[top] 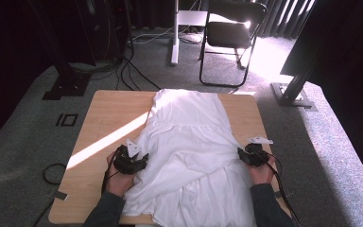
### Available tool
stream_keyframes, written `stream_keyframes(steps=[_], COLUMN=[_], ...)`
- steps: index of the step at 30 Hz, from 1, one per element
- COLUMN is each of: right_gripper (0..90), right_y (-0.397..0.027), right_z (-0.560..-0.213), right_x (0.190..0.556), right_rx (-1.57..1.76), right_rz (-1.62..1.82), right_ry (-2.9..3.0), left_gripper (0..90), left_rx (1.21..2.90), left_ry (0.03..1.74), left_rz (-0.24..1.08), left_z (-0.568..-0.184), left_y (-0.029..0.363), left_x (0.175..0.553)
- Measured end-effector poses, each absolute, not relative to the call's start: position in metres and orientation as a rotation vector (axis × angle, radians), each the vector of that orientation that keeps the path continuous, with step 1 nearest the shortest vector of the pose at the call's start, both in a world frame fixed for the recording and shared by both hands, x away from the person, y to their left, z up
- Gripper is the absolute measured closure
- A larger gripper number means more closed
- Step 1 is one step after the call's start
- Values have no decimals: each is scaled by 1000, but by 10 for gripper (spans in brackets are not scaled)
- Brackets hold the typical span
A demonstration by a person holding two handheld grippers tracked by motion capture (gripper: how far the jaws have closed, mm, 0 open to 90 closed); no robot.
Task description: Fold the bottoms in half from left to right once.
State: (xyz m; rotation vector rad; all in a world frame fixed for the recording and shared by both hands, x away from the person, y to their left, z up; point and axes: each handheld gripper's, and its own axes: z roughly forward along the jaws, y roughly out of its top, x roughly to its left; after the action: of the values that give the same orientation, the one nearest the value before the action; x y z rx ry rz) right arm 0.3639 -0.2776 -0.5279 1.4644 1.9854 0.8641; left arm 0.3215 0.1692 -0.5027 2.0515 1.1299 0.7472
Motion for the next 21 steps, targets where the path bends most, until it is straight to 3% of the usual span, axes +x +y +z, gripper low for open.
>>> stream_keyframes(steps=[2, 5, 8, 11, 19, 21], right_gripper=[539, 521, 531, 534, 591, 591], right_y=[-273, -260, -248, -243, -240, -234], right_z=[-519, -517, -533, -550, -551, -550], right_x=[353, 340, 346, 357, 383, 396], right_rx=[1388, 1309, 1336, 1392, 1414, 1398], right_rz=[947, 1064, 993, 931, 925, 904], right_ry=[2012, 2113, 2196, 2244, 2193, 2186], left_gripper=[451, 485, 511, 502, 497, 496], left_rx=[2027, 2085, 2219, 2231, 2251, 2239], left_ry=[1102, 1027, 1049, 1084, 1149, 1199], left_rz=[731, 601, 576, 532, 608, 632], left_z=[-495, -501, -528, -545, -541, -540], left_y=[170, 160, 144, 142, 151, 155], left_x=[315, 312, 319, 328, 364, 389])
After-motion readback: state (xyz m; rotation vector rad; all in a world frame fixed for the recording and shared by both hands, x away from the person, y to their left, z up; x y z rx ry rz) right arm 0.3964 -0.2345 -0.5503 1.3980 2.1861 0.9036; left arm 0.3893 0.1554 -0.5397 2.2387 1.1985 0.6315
